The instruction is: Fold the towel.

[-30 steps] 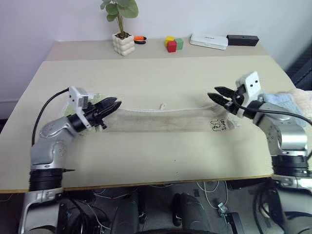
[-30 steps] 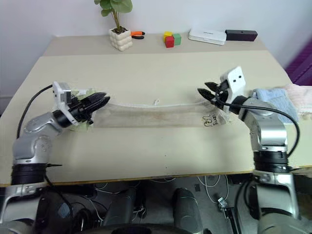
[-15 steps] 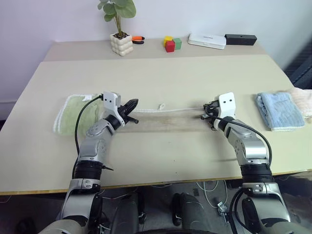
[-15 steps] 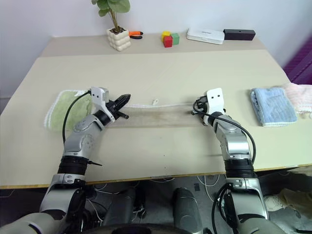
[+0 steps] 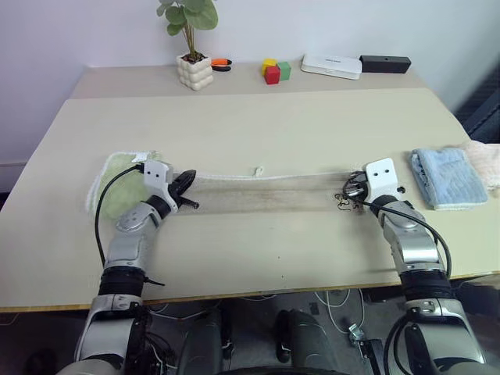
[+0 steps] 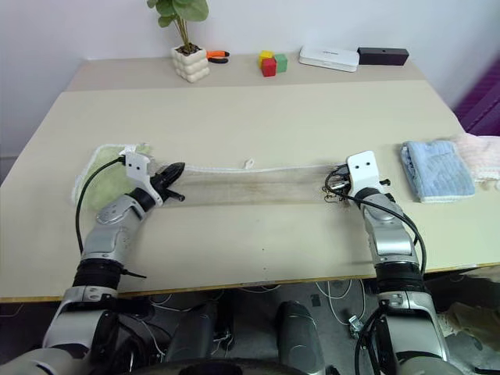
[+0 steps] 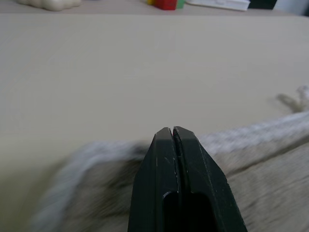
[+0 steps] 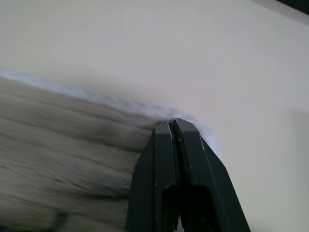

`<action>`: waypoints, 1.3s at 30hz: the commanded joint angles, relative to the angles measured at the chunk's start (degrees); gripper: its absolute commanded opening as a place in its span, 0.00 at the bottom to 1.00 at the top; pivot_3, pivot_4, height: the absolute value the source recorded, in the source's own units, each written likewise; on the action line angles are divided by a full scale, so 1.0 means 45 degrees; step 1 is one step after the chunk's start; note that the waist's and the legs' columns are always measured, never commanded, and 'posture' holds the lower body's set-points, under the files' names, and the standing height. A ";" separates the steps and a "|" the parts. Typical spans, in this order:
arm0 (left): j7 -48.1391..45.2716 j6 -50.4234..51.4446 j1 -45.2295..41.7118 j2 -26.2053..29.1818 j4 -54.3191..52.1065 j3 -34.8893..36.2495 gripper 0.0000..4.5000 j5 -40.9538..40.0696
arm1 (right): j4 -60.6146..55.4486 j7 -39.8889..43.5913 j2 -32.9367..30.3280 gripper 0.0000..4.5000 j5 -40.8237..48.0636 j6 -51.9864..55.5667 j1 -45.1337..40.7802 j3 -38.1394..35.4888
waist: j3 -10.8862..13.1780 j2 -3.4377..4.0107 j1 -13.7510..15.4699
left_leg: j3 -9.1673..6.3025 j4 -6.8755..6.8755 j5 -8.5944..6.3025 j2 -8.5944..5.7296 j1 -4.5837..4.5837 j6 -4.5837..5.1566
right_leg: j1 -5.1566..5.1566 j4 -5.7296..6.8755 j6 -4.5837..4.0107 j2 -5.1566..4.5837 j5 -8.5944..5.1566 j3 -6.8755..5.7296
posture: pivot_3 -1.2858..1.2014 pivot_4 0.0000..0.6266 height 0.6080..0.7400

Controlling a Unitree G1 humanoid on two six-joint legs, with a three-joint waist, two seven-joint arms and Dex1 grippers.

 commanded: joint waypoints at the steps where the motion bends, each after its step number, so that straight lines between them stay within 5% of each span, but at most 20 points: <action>1: -0.0001 -0.0246 0.0122 0.0323 0.0064 0.0374 0.00 0.0025 | 0.0215 -0.0067 -0.0241 0.01 -0.0069 -0.0299 -0.0178 -0.0260 | 0.0000 0.0000 0.0007 | 0.0001 0.0000 0.0000 0.0000 0.0000 0.0000 | 0.0000 0.0000 0.0000 0.0000 0.0000 0.0000 | 0.52 0.24 1.00; 6: -0.0775 0.0615 0.0141 0.0131 -0.0719 0.0402 0.00 -0.0954 | -0.0563 0.0440 0.0237 0.01 0.1424 0.0579 -0.0630 -0.1035 | 0.0000 0.0000 -0.0007 | 0.0000 0.0000 0.0000 0.0001 0.0000 0.0000 | -0.0001 0.0000 0.0000 0.0000 0.0000 0.0002 | 0.52 0.24 1.00; 8: -0.1152 0.1006 0.0168 -0.0032 -0.1271 0.0390 0.12 -0.1478 | -0.1309 0.1039 0.0343 0.06 0.2645 0.1289 -0.0674 -0.1646 | 0.0001 0.0000 0.0022 | -0.0009 0.0000 0.0002 0.0004 -0.0004 -0.0002 | -0.0002 0.0000 0.0000 0.0000 0.0000 0.0002 | 0.52 0.24 1.00; 10: -0.1338 0.1067 0.0168 -0.0122 -0.1693 0.0237 0.31 -0.1544 | -0.1937 0.1336 0.0290 0.20 0.3620 0.2216 -0.0764 -0.2186 | 0.0002 0.0001 0.0037 | -0.0018 0.0000 0.0000 0.0004 -0.0009 0.0000 | -0.0002 -0.0003 0.0001 0.0000 0.0000 0.0003 | 0.52 0.24 1.00; 16: -0.2533 0.1073 0.0158 0.0080 -0.2423 -0.0048 1.00 -0.1720 | -0.4339 0.1055 0.0211 0.87 0.7022 0.6058 -0.0336 -0.4230 | 0.0002 0.0001 0.0060 | -0.0030 0.0001 -0.0035 0.0005 -0.0008 0.0058 | -0.0002 -0.0004 0.0000 -0.0001 0.0001 0.0002 | 0.52 0.24 1.00; 17: -0.2790 0.1043 0.0117 0.0165 -0.2528 -0.0047 1.00 -0.1777 | -0.4956 0.0974 0.0224 0.99 0.7737 0.6847 -0.0109 -0.4581 | 0.0002 0.0001 0.0069 | -0.0033 0.0000 -0.0036 0.0006 -0.0012 0.0060 | -0.0005 -0.0004 -0.0001 -0.0001 0.0000 0.0002 | 0.52 0.24 1.00; 25: -0.5742 0.1692 -0.0781 0.1742 -0.2096 0.0133 1.00 -0.2611 | -0.8088 -0.1258 0.0536 0.99 1.1912 1.1078 0.2028 -0.7033 | 0.0002 0.0001 0.0110 | -0.0048 -0.0005 -0.0043 0.0010 -0.0016 0.0065 | -0.0009 -0.0014 -0.0009 -0.0002 0.0000 -0.0001 | 0.52 0.24 1.00; 39: -0.9138 0.1968 -0.1914 0.3065 -0.1586 -0.0060 1.00 -0.2970 | -0.8103 -0.6427 0.2861 0.99 1.6308 1.0725 0.3170 -0.8052 | 0.0003 0.0006 0.0059 | -0.0046 -0.0012 -0.0051 0.0007 -0.0028 0.0077 | -0.0012 -0.0040 -0.0023 -0.0002 -0.0010 0.0005 | 0.52 0.24 1.00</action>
